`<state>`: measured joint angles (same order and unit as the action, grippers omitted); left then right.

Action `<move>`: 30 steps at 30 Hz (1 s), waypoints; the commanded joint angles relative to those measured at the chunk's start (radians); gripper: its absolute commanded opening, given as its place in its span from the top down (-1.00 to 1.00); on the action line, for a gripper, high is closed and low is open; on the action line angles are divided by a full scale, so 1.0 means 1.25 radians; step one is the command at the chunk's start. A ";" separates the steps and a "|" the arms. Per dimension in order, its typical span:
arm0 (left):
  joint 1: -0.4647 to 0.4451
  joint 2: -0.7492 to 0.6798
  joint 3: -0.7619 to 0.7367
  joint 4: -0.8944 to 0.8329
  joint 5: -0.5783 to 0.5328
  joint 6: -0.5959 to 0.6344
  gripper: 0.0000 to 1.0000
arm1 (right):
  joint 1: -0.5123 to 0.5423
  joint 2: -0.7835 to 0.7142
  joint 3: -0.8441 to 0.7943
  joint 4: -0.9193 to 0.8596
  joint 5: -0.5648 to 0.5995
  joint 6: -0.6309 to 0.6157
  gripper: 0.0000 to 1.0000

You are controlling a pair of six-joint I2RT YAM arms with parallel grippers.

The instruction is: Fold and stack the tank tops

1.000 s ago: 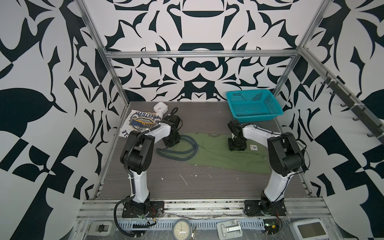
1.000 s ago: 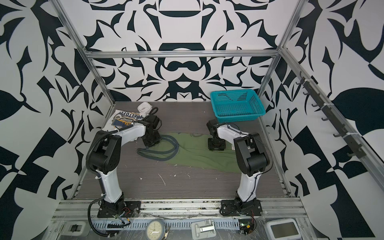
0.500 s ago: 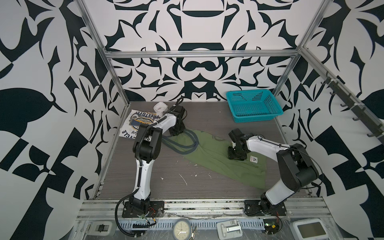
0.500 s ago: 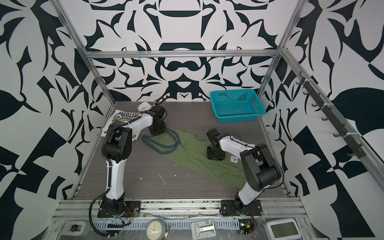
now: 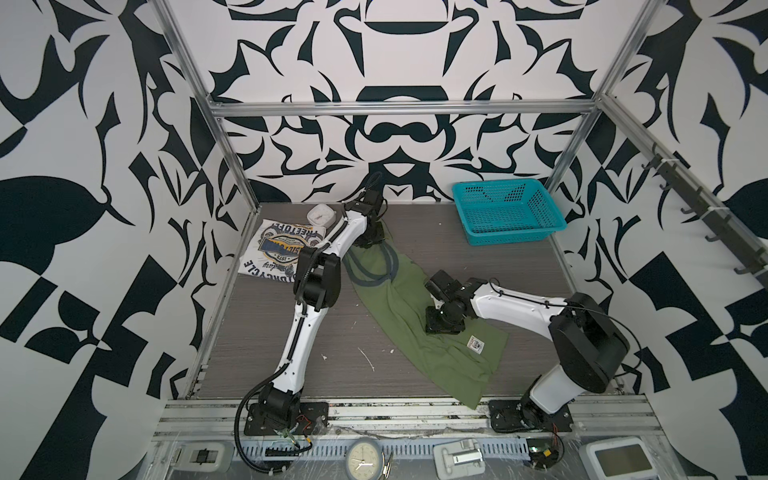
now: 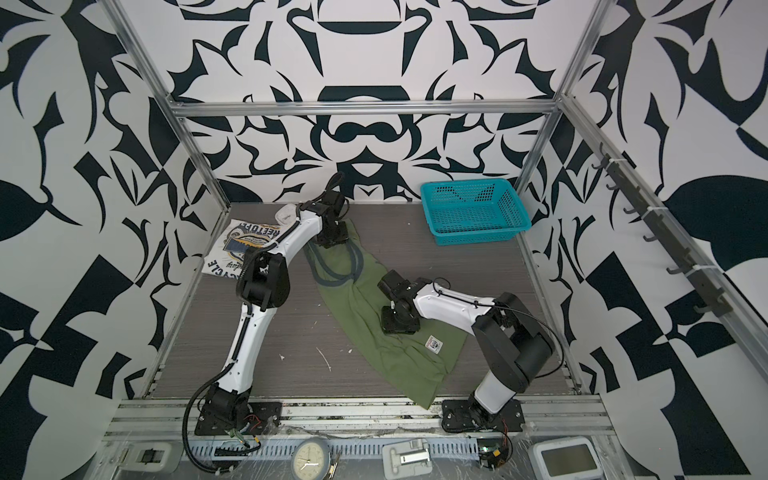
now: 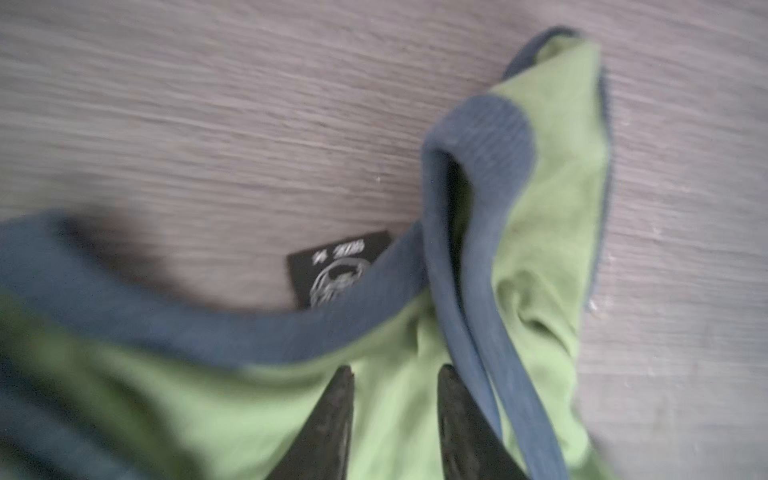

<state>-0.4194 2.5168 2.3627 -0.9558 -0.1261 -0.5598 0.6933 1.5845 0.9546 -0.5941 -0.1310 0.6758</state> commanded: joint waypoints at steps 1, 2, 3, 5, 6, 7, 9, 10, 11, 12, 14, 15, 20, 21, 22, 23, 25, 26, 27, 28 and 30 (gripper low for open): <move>-0.027 -0.153 -0.060 -0.114 -0.031 -0.037 0.05 | -0.051 -0.050 0.040 -0.078 0.070 -0.072 0.09; -0.036 -0.201 -0.121 -0.099 -0.036 -0.051 0.04 | -0.073 -0.051 0.038 -0.082 0.069 -0.083 0.10; -0.049 -0.259 -0.205 -0.071 -0.045 -0.068 0.03 | -0.098 -0.050 0.036 -0.082 0.062 -0.099 0.10; -0.076 -0.358 -0.365 0.000 -0.043 -0.101 0.04 | -0.136 -0.046 0.029 -0.077 0.053 -0.124 0.10; -0.090 -0.400 -0.442 0.032 -0.036 -0.122 0.05 | -0.151 -0.042 0.029 -0.076 0.053 -0.135 0.10; -0.104 -0.433 -0.506 0.056 -0.021 -0.145 0.08 | -0.164 -0.037 0.029 -0.075 0.055 -0.146 0.10; -0.133 -0.471 -0.598 0.092 0.005 -0.179 0.14 | -0.185 -0.023 0.028 -0.072 0.063 -0.165 0.10; -0.152 -0.484 -0.636 0.109 0.015 -0.198 0.16 | -0.196 -0.015 0.030 -0.074 0.070 -0.169 0.10; -0.168 -0.489 -0.661 0.141 0.024 -0.210 0.18 | -0.203 -0.006 0.030 -0.076 0.073 -0.173 0.10; -0.184 -0.488 -0.684 0.161 0.033 -0.222 0.19 | -0.206 0.005 0.031 -0.076 0.078 -0.178 0.10; -0.207 -0.471 -0.703 0.188 0.041 -0.241 0.22 | -0.206 0.024 0.029 -0.079 0.079 -0.181 0.11; -0.210 -0.454 -0.703 0.194 0.043 -0.245 0.24 | -0.206 0.030 0.025 -0.078 0.074 -0.179 0.11; -0.206 -0.371 -0.680 0.220 0.030 -0.233 0.29 | -0.195 0.024 -0.025 -0.058 0.051 -0.142 0.12; -0.202 -0.353 -0.671 0.227 0.026 -0.225 0.30 | -0.192 0.021 -0.037 -0.056 0.048 -0.135 0.11; -0.196 -0.333 -0.661 0.231 0.023 -0.217 0.31 | -0.189 0.020 -0.049 -0.055 0.049 -0.126 0.11; -0.188 -0.315 -0.649 0.235 0.025 -0.208 0.32 | -0.186 0.017 -0.061 -0.055 0.050 -0.117 0.12; -0.169 -0.272 -0.621 0.240 0.029 -0.188 0.35 | -0.179 0.011 -0.094 -0.041 0.037 -0.091 0.11; -0.160 -0.256 -0.605 0.241 0.031 -0.177 0.37 | -0.172 0.008 -0.110 -0.029 0.026 -0.075 0.12; -0.152 -0.237 -0.589 0.243 0.028 -0.164 0.37 | -0.159 0.000 -0.131 -0.008 0.007 -0.050 0.12; -0.142 -0.221 -0.572 0.242 0.021 -0.150 0.38 | -0.140 -0.004 -0.151 0.019 -0.015 -0.025 0.12; -0.125 -0.185 -0.530 0.241 0.024 -0.119 0.37 | -0.092 -0.004 -0.167 0.051 -0.038 0.023 0.12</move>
<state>-0.6167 2.1880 1.6749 -0.6685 -0.0692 -0.7704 0.5022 1.5482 0.8162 -0.5396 -0.0624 0.5926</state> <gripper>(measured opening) 0.313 0.442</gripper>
